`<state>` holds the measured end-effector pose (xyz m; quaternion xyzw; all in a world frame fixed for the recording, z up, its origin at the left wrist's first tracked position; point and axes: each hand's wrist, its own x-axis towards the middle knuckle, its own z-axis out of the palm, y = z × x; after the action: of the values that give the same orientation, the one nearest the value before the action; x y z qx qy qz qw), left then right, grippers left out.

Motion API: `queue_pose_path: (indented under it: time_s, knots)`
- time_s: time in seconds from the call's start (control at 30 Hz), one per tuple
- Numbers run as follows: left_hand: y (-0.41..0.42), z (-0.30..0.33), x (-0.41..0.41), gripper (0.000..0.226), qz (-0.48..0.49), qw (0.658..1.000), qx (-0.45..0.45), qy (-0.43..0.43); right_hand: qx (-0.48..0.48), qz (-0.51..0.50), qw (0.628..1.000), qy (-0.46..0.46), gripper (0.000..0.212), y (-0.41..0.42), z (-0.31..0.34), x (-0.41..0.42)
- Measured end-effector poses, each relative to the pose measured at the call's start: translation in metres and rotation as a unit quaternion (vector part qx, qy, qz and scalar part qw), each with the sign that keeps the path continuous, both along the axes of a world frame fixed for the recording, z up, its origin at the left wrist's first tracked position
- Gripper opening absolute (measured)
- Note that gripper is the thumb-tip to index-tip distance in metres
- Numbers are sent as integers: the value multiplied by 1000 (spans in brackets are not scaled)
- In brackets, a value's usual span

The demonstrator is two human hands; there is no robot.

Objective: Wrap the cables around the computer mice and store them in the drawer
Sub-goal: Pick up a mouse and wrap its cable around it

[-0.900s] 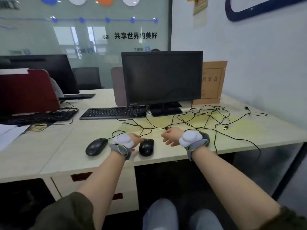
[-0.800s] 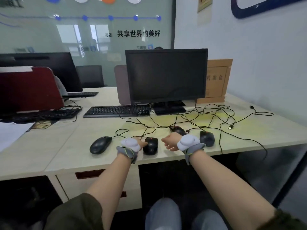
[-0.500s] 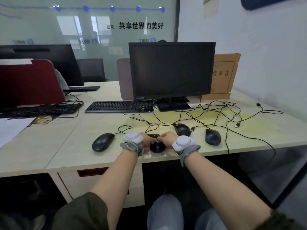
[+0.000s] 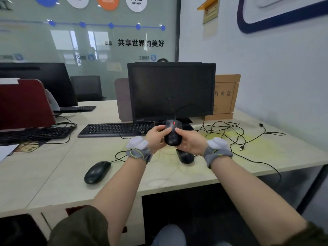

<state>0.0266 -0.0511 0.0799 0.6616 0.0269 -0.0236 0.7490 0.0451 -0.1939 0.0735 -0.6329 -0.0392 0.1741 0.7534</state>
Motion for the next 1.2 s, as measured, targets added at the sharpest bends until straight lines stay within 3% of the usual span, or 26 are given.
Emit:
queue_pose_path:
  time_s: [0.1, 0.17, 0.23, 0.27, 0.37, 0.47, 0.53, 0.63, 0.77, 0.9, 1.0, 1.2]
  knots:
    - [-1, 23, 12, 34, 63, 976, 191, -87, -13, 31, 999, -18, 15, -20, 26, 3]
    - [1, 33, 21, 33, 162, 920, 288, -211, -17, 68, 997, -12, 17, -32, 38, 1]
    - [-4, 43, 28, 31, 156, 888, 297, -313, -3, 100, 995, -8, 20, -44, 47, 0]
    - [-7, 46, 29, 31, 108, 899, 270, -327, 16, 115, 993, -8, 22, -48, 50, -3]
    - [-24, 49, 35, 42, -38, 956, 176, -231, 93, 145, 985, -25, 32, -61, 55, -4]
    - [-38, 47, 41, 56, -78, 971, 153, -168, 156, 128, 977, -65, 34, -74, 54, 0]
    - [-44, 40, 43, 50, -97, 959, 204, -174, 220, 83, 968, -91, 31, -80, 55, 5]
    - [-50, 23, 44, 30, -114, 911, 340, -204, 278, -15, 952, -124, 29, -87, 58, 16]
    - [-60, 2, 43, 32, -150, 868, 438, -180, 219, -143, 954, -145, 41, -94, 59, 32]
    - [-61, -6, 45, 29, -187, 836, 496, -143, 178, -153, 963, -130, 46, -96, 53, 36]
    - [-61, -7, 47, 30, -201, 836, 497, -117, 203, -129, 961, -138, 38, -96, 40, 38]
    - [-56, -8, 46, 27, -191, 890, 410, -60, 250, -110, 953, -133, 41, -95, 33, 39]
